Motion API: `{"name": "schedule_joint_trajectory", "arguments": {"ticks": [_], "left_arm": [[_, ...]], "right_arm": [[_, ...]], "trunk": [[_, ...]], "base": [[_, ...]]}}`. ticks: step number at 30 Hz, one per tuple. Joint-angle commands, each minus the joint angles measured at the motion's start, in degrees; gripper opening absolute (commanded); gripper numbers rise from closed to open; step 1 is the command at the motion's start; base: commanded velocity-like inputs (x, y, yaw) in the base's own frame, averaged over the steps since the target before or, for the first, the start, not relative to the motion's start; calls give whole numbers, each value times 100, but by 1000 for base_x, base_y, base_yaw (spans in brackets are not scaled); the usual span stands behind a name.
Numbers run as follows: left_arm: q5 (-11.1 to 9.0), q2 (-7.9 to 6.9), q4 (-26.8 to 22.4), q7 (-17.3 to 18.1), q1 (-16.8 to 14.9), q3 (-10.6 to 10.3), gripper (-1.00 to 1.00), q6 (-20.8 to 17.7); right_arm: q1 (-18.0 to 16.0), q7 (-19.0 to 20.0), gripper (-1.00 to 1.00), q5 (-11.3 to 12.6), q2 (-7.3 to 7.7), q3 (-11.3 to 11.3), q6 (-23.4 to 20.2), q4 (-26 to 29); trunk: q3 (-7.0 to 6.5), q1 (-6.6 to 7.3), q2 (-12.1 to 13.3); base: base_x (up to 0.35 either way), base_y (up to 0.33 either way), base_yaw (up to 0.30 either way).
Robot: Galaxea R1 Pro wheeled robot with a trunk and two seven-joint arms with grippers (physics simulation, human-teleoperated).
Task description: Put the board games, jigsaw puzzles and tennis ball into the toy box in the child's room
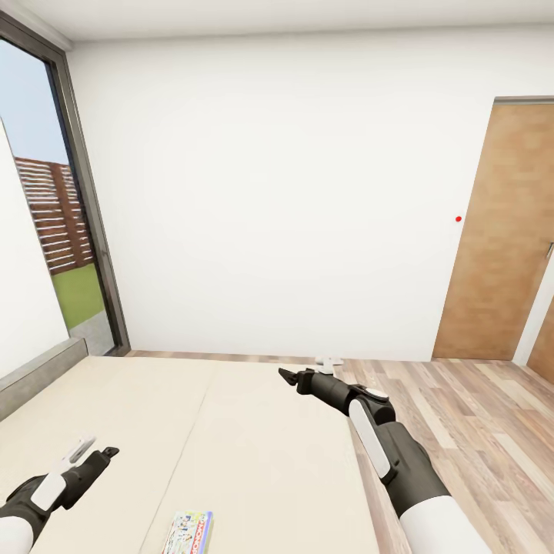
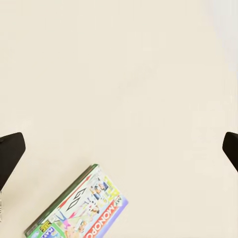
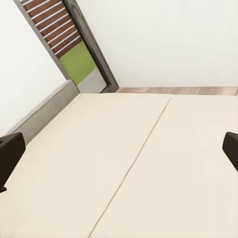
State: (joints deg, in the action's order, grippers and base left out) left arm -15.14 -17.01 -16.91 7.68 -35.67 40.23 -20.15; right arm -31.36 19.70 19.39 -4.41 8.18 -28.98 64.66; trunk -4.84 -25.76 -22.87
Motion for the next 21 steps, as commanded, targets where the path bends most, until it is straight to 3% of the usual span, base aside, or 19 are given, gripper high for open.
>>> {"name": "schedule_joint_trajectory", "arguments": {"ticks": [1, 11, 21], "left_arm": [[-17, 2, -5, 14, -2, -5, 100, -20], [-22, 19, 0, 130, -2, -979, 100, 393], [-17, 15, 4, 202, -2, -1179, 100, 439]], "right_arm": [[-1, 1, 100, 30, -2, -6, -36, 5], [-1, -1, 100, 86, -2, -17, -104, 115], [-1, -9, 100, 105, -6, -31, -128, 125]], "trunk": [[3, -2, -5], [3, -2, -5], [3, -2, -5]], "base": [[0, 0, 0], [0, 0, 0], [0, 0, 0]]}}
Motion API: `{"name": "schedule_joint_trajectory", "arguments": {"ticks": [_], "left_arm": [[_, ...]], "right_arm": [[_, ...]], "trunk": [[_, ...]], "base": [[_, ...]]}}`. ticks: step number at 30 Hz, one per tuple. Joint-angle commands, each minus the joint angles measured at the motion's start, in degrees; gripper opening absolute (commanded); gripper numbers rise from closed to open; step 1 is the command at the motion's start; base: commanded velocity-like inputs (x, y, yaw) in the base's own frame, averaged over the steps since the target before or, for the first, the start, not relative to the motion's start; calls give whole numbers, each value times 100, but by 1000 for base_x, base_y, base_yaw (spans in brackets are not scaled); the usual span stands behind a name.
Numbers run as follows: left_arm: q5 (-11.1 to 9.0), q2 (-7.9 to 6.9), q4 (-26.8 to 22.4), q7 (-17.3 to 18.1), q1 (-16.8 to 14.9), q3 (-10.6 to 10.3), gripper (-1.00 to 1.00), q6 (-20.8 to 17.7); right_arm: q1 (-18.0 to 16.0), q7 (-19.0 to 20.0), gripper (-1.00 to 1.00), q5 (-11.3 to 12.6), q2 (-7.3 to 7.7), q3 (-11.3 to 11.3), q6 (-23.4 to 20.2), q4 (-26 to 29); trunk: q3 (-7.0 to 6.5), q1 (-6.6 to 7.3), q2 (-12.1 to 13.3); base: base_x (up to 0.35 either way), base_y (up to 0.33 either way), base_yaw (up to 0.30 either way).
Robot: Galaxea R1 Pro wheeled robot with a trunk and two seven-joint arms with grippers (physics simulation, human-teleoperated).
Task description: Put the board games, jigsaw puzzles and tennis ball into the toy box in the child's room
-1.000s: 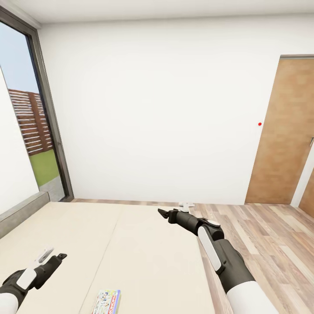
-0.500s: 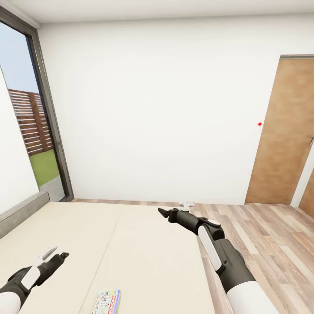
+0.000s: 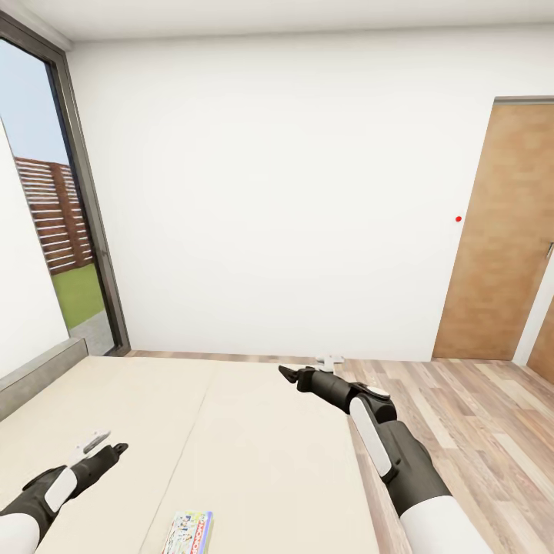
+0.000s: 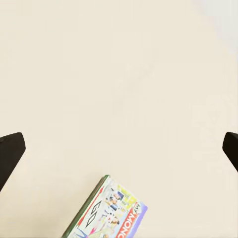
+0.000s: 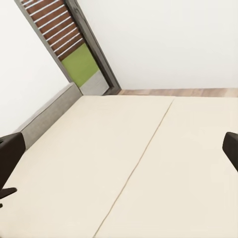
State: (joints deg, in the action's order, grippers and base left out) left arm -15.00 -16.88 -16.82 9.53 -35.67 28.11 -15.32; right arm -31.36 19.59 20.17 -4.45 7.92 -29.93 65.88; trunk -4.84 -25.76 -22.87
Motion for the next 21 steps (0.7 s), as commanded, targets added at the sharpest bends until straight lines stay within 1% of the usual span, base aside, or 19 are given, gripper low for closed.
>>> {"name": "schedule_joint_trajectory", "arguments": {"ticks": [1, 5, 10, 14, 21], "left_arm": [[-31, -1, -5, 18, -1, 30, 100, -44], [-30, -6, -11, 21, -1, 17, 100, -42], [-29, -8, -13, 22, -1, 11, 100, -41], [-29, -9, -14, 23, -1, 10, 100, -41], [-29, -10, -25, 25, -1, 10, 100, -41]], "right_arm": [[-1, 2, 100, 29, -2, -8, -34, 3], [-1, 1, 100, 31, -1, -21, -73, 4], [-1, 8, 100, 31, 1, -43, -377, 6], [-1, 9, 100, 31, 4, -56, -498, 10], [-1, 10, 100, 31, 8, -62, -555, 12]], "trunk": [[3, -2, -5], [3, -2, -5], [4, -2, -5], [21, -2, -5], [77, -2, -5]], "base": [[0, 0, 0], [0, 0, 0], [0, 0, 0], [0, 0, 0], [0, 0, 0]]}}
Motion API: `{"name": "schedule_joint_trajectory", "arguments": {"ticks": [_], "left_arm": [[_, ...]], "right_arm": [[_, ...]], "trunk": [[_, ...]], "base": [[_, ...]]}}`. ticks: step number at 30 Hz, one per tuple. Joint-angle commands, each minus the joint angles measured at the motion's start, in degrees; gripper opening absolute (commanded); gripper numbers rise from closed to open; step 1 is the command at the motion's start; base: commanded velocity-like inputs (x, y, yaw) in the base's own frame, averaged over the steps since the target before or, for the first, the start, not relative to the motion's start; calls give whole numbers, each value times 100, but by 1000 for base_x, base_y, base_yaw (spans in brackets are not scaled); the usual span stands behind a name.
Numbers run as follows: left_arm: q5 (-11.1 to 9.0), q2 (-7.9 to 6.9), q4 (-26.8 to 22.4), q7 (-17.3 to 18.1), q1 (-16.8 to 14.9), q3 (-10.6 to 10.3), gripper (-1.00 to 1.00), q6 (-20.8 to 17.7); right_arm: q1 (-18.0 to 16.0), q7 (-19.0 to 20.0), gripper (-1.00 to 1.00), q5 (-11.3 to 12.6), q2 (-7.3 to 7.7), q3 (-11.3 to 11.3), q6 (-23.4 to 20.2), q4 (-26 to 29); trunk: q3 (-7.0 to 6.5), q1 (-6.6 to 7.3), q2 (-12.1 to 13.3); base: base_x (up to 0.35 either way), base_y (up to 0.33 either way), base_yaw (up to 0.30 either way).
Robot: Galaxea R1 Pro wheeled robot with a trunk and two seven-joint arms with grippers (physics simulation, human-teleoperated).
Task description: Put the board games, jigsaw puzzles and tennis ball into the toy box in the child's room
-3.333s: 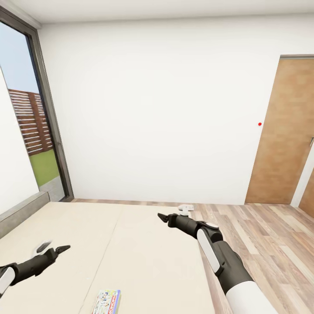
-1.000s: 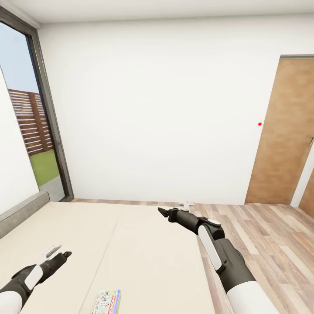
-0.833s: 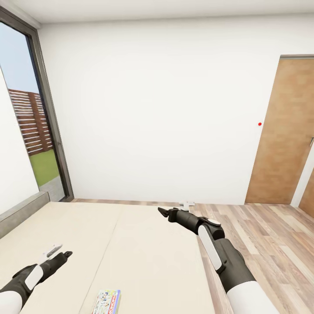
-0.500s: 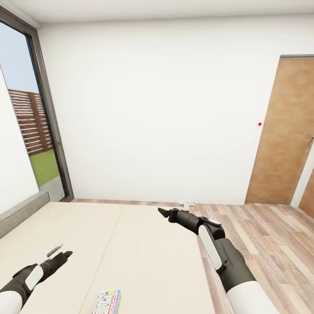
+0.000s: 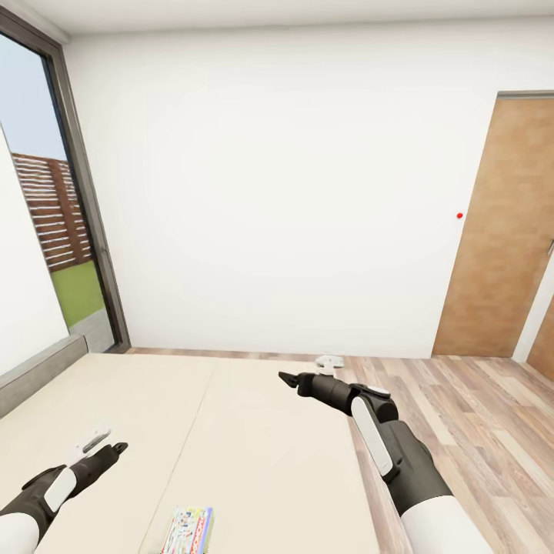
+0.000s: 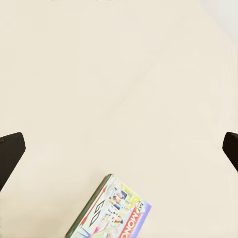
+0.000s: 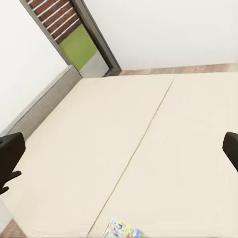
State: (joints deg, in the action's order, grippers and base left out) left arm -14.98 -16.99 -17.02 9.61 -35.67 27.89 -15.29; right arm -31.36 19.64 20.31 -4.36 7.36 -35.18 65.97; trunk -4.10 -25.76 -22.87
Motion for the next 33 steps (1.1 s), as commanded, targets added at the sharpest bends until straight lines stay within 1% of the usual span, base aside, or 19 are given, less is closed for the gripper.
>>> {"name": "schedule_joint_trajectory", "arguments": {"ticks": [1, 15, 33], "left_arm": [[-32, 0, -7, 17, -1, 33, 100, -45], [-32, -11, -28, 15, -1, 8, 100, -45], [-38, -7, -39, 28, -1, 14, 100, -45]], "right_arm": [[-2, 5, 100, 16, -2, -5, -32, 3], [-2, 5, 100, 8, -4, 2, -57, -5], [-2, 5, 100, 16, 35, 3, -59, -6]], "trunk": [[12, -2, -5], [142, -2, -5], [312, -2, -5]], "base": [[0, 0, 0], [0, 0, 0], [0, 0, 0]]}}
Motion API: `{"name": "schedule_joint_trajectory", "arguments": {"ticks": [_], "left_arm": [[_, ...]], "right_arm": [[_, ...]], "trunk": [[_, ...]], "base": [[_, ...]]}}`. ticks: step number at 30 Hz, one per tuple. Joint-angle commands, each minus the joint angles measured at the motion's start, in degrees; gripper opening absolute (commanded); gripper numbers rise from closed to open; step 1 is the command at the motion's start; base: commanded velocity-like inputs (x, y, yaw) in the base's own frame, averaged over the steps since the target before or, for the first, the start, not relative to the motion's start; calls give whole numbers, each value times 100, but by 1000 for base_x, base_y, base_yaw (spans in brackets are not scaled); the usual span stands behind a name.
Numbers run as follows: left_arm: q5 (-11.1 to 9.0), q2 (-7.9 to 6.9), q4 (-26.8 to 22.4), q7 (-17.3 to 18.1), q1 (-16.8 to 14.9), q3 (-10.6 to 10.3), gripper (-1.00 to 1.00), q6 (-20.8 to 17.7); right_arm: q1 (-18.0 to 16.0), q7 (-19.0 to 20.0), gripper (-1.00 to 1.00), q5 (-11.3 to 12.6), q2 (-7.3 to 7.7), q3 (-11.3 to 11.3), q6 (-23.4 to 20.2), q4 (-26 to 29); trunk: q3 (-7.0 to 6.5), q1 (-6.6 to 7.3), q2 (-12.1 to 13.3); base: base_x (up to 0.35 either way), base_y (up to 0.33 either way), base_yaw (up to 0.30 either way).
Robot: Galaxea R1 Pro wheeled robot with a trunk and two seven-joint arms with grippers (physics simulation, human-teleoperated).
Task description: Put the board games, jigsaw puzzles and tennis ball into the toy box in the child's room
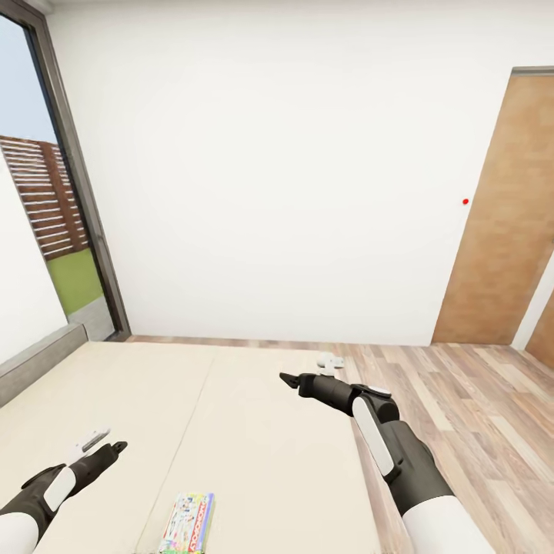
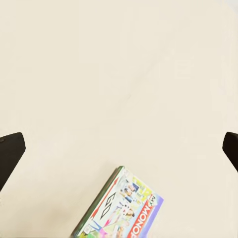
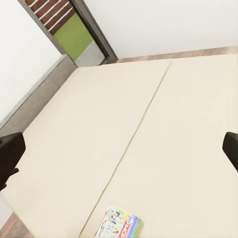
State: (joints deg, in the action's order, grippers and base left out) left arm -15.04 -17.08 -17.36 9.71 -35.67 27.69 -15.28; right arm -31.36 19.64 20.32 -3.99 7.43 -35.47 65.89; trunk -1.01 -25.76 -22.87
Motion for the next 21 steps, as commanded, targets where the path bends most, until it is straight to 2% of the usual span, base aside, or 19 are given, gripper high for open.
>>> {"name": "schedule_joint_trajectory", "arguments": {"ticks": [1, 21], "left_arm": [[-31, 2, -7, 17, -1, 34, 100, -45], [-34, -2, -9, 13, -1, 35, 100, -45]], "right_arm": [[-2, 5, 100, 16, -2, -5, -30, 3], [-2, 5, 100, 16, -6, -5, -30, 3]], "trunk": [[12, -2, -5], [202, -2, -5]], "base": [[0, 0, 0], [0, 0, 0]]}}
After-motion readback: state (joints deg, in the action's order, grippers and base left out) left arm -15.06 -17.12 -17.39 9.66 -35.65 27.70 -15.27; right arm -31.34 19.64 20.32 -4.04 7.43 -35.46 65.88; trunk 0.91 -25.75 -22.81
